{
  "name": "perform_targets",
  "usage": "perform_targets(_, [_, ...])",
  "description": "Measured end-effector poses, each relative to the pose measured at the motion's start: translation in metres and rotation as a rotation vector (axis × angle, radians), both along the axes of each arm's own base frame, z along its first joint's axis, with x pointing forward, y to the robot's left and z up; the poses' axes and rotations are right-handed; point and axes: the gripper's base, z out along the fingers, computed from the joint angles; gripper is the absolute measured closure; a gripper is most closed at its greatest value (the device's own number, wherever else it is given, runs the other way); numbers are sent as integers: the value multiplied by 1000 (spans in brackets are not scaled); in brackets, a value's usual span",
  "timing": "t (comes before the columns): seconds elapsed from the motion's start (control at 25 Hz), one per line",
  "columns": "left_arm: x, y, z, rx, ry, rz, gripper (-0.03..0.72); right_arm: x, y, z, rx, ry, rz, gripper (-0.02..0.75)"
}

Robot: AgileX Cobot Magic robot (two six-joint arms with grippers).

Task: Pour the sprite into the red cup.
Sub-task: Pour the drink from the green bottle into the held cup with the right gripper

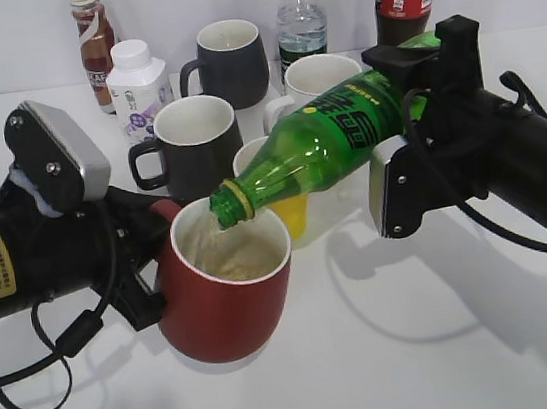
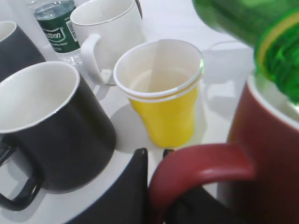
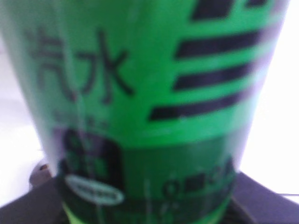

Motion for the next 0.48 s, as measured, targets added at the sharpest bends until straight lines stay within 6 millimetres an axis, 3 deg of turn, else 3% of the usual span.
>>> perform_targets(0.48, [0,0,0,5,3,2,624,0,0,0,-20,-10,-7,362])
